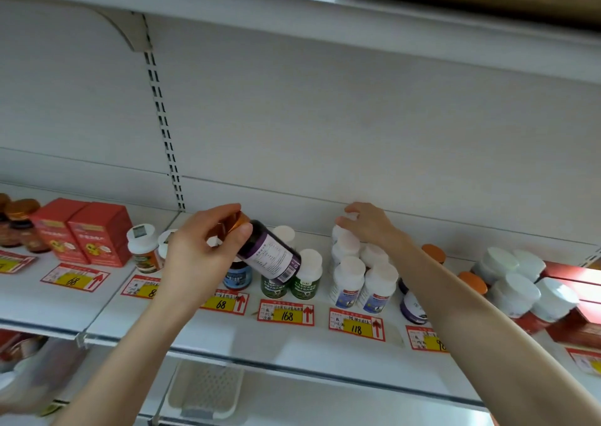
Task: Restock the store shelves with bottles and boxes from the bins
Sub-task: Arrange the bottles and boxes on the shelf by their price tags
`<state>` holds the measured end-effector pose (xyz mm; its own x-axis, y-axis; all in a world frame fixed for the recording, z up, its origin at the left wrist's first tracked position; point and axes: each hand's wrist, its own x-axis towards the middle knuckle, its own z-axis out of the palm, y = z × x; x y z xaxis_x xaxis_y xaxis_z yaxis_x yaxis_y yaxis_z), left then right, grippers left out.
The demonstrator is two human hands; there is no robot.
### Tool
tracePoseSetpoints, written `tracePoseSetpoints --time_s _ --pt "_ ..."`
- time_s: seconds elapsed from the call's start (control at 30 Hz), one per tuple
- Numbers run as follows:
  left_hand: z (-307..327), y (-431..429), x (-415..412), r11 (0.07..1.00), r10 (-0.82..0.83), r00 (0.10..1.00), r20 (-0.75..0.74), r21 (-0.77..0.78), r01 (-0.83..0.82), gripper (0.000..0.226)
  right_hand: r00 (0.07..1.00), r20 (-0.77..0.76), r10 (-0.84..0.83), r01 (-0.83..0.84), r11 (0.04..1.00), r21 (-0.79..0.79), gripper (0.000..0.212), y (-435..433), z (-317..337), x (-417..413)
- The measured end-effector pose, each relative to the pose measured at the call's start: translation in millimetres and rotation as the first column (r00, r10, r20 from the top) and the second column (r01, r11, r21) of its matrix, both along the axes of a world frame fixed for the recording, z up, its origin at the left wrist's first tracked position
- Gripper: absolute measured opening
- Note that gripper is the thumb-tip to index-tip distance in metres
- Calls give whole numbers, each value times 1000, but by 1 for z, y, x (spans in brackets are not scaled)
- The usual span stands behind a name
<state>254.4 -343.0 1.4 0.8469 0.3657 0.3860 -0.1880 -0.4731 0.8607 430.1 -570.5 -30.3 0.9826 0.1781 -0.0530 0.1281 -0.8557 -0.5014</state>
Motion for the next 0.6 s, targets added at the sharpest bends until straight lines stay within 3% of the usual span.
tracePoseSetpoints --time_s 0.13,0.27,0.4,0.47,0.6 --pt "2 -4 2 955 -86 996 -21 -285 77 19 978 209 -21 -25 976 215 30 3 23 -26" --pt "3 -10 5 936 -93 996 -7 -342 84 16 990 68 123 -140 833 535 20 9 45 -74" --pt "5 -16 9 939 -107 994 12 -327 105 18 930 -110 349 -252 828 501 36 13 51 -119" --pt "6 -18 11 940 -138 990 22 -313 138 19 916 -143 375 -245 804 541 41 17 46 -130" --pt "7 -20 14 893 -221 973 71 -387 231 19 950 -130 285 -101 670 735 24 24 38 -144"
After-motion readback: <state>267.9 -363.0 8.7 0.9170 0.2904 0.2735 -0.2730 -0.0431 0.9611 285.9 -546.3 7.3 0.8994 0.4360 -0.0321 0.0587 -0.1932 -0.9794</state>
